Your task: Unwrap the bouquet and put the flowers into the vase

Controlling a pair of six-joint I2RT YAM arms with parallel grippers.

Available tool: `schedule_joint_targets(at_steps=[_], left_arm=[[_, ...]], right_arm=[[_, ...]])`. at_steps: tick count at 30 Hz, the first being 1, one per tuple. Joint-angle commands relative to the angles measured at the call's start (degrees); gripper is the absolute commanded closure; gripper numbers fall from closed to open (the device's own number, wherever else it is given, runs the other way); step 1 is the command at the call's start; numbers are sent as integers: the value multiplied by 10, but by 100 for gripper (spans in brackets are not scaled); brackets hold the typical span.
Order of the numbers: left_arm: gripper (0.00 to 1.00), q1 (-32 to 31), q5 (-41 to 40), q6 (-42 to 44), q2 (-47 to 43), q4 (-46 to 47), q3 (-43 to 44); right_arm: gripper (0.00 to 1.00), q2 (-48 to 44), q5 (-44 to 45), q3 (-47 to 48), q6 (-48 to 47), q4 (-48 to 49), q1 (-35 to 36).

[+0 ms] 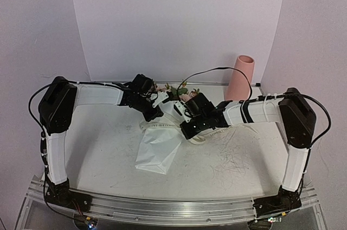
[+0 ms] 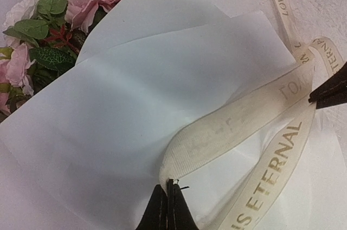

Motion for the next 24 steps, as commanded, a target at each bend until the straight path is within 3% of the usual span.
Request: schedule_joint_targets(at_steps=[1, 7, 12, 18, 24], left_arm=[[100, 16, 11, -47, -58, 3, 4], [100, 71, 16, -165, -116, 32, -67], [96, 97, -42, -265, -169, 83, -162], [86, 135, -52, -353, -208, 147, -270], [68, 142, -104, -380, -242, 161, -314]], right_arm=[[100, -56, 66, -37, 31, -10, 2], [100, -98, 132, -91, 76, -9, -2], [100, -127, 155, -142, 131, -10, -27], [100, -153, 108, -203, 190, -1, -77], [99, -167, 92, -231, 202, 1, -93]])
